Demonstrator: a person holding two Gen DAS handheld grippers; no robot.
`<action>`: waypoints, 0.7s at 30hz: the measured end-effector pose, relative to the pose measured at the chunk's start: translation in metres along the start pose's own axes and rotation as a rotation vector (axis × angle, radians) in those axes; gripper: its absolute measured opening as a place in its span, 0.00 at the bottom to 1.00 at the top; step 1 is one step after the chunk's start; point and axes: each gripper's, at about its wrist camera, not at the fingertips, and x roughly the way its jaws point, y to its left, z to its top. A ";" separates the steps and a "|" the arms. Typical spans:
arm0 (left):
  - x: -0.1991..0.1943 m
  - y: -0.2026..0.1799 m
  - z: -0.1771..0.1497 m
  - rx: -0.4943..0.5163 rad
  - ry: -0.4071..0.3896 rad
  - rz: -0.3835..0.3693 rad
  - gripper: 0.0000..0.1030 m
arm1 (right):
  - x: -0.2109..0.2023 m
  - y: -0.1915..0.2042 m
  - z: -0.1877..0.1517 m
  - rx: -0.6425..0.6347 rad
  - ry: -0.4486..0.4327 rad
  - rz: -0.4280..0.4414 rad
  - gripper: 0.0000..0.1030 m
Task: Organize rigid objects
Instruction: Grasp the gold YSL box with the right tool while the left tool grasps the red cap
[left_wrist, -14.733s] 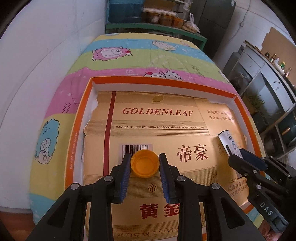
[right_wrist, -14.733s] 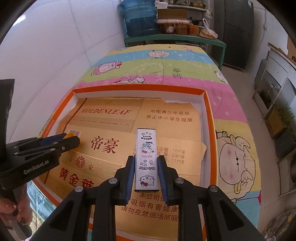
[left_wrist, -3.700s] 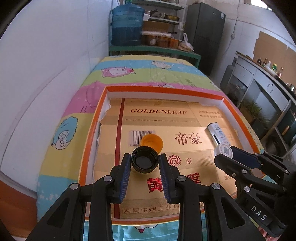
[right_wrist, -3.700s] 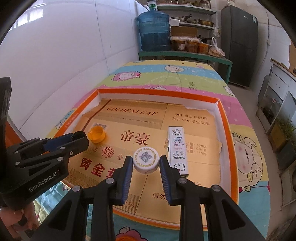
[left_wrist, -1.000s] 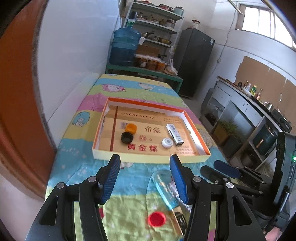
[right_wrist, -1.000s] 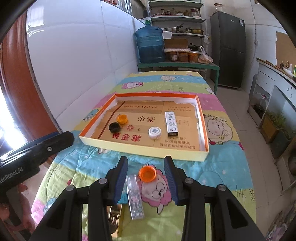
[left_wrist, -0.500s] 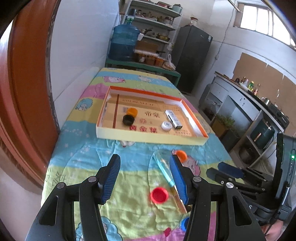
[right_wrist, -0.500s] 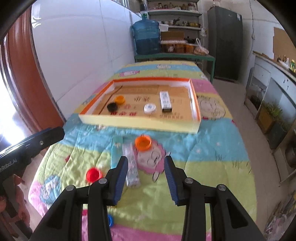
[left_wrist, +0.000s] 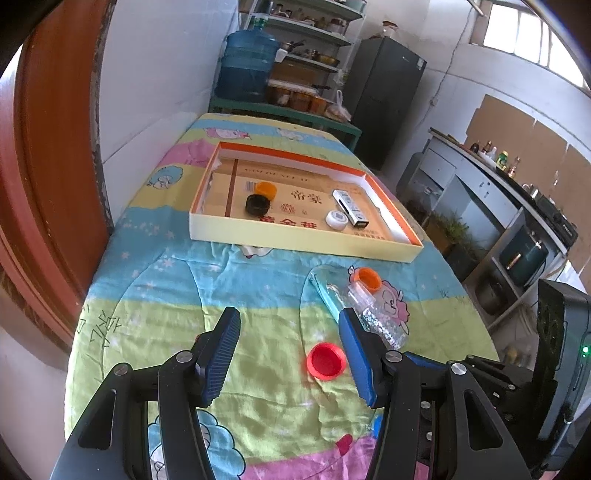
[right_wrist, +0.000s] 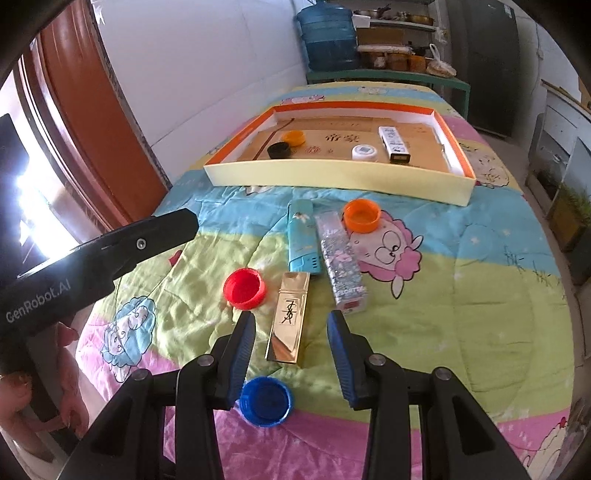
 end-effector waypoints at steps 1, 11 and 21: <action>0.002 -0.001 -0.001 0.003 0.008 -0.004 0.56 | 0.001 0.000 0.000 -0.001 0.004 -0.002 0.39; 0.023 -0.014 -0.014 0.071 0.087 -0.020 0.56 | 0.012 -0.001 0.001 -0.016 0.016 -0.044 0.18; 0.036 -0.022 -0.021 0.094 0.132 -0.032 0.56 | -0.024 -0.030 0.005 0.058 -0.089 -0.034 0.18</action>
